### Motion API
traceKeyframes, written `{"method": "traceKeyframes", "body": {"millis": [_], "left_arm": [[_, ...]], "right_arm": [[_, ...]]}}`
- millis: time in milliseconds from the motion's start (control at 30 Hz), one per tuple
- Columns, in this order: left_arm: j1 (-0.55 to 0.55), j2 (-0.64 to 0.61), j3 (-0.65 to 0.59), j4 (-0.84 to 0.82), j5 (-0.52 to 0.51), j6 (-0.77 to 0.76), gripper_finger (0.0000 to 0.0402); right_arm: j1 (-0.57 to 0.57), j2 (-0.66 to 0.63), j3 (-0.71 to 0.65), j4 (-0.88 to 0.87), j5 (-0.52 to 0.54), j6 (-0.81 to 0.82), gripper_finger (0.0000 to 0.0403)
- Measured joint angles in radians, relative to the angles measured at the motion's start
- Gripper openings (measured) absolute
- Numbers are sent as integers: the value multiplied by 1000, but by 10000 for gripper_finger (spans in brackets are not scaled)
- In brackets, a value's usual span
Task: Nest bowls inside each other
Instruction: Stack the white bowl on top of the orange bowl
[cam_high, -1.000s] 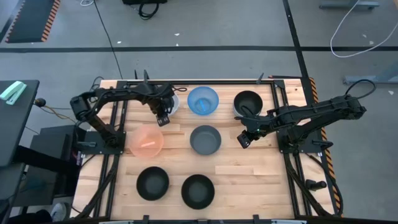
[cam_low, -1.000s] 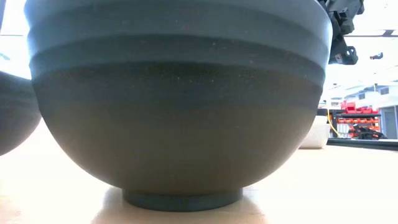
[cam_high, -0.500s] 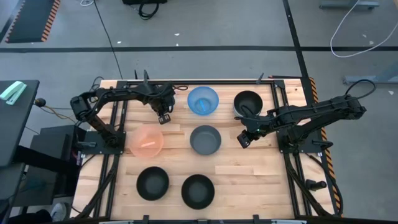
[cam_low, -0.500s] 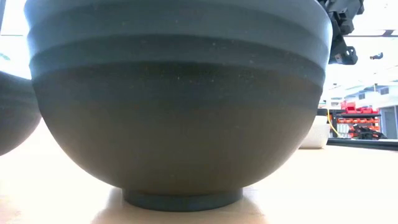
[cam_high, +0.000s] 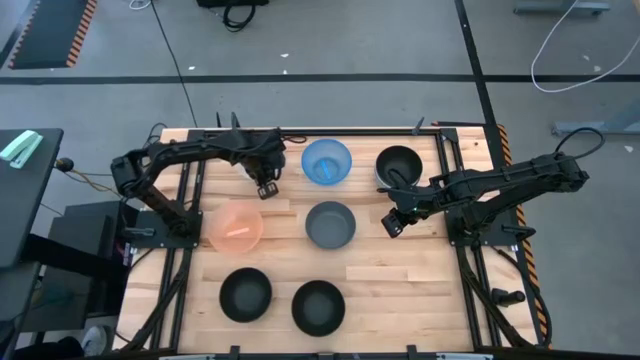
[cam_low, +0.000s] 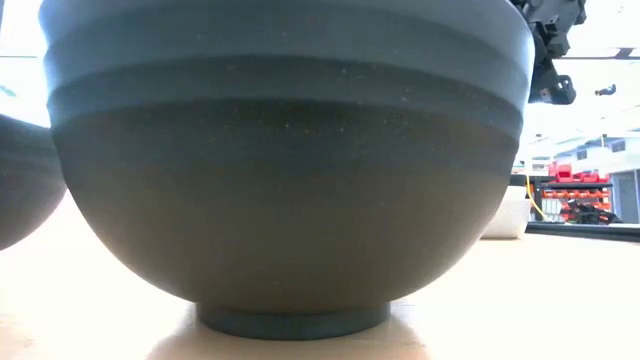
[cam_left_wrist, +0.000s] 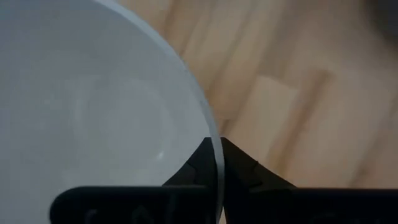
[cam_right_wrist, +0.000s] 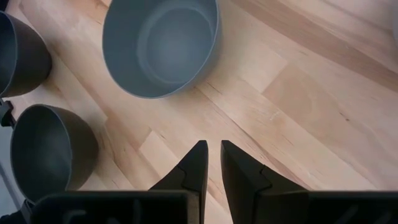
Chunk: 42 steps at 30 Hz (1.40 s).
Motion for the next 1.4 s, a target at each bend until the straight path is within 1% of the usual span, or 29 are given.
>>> {"method": "traceKeyframes", "body": {"millis": [67, 167, 267, 500, 700, 900, 967, 1100, 1400], "left_arm": [[-34, 0, 57, -54, -2, 4, 10], [-92, 0, 142, -91, -8, 7, 10], [-149, 0, 220, -160, -8, -22, 10], [-316, -1, 338, -242, -10, -50, 10], [-444, -1, 361, -254, 0, -123, 10], [-529, 7, 361, -372, -8, -228, 10], [-556, 9, 361, -411, -39, -277, 10], [-592, 11, 360, -512, -64, -361, 10], [-648, 11, 360, -557, -64, -565, 10]], "right_arm": [[0, 0, 0, -7, 0, 0, 51], [0, 0, 0, -18, 0, 0, 51], [0, 0, 0, -22, 0, 0, 51], [0, 0, 0, -46, 2, 0, 51], [0, 0, 0, -107, 16, 6, 51], [0, 0, 0, -111, 16, 7, 51], [0, 0, 0, -110, 16, 7, 51], [0, 0, 0, -111, 16, 5, 51], [0, 0, 0, -119, 17, 0, 51]]}}
